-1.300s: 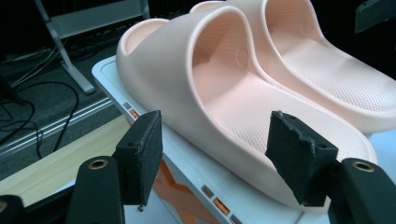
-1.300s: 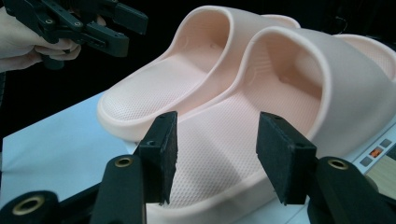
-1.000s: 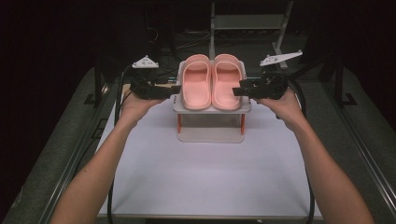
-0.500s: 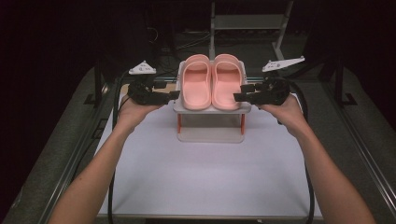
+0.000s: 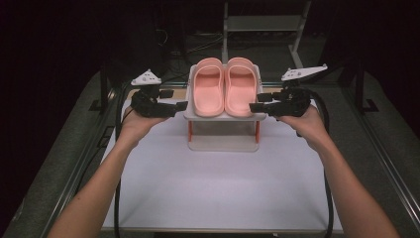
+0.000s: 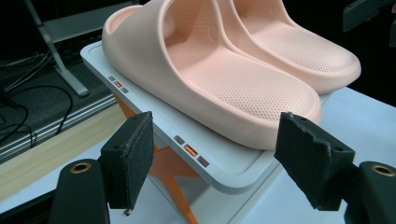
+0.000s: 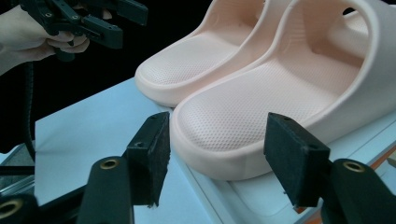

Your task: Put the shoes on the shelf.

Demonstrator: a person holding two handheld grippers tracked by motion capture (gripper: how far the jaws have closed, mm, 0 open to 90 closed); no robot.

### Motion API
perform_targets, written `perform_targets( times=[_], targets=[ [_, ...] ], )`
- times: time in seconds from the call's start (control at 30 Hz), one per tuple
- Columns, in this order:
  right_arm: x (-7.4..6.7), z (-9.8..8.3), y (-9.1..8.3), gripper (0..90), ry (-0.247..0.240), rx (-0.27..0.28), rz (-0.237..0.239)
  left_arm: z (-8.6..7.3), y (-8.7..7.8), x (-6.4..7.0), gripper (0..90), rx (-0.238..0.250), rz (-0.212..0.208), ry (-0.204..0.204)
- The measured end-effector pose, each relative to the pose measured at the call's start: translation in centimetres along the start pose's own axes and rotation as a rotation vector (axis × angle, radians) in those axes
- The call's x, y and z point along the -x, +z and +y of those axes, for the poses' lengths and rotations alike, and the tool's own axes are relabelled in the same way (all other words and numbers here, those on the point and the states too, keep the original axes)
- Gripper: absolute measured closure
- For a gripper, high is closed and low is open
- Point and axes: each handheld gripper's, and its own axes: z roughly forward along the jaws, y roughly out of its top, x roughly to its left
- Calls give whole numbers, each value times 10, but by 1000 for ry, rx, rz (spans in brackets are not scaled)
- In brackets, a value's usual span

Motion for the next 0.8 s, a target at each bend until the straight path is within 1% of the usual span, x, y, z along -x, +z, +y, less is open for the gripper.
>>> perform_targets(
  times=[0.27,0.33,0.5,0.6,0.8],
  targets=[
    [-3,-9,-4,375,6,21,13,-5,-3,6,246,3,-7,9],
    [-4,-13,-6,367,23,16,20,-6,-4,8,240,5,-10,10],
    [-6,-21,-9,365,21,26,21,-10,-4,13,226,11,-19,17],
    [-7,-23,-11,350,23,19,21,-13,-4,15,220,9,-23,16],
    [-9,-29,-15,346,19,23,20,-19,-6,18,215,14,-21,17]
  ],
)
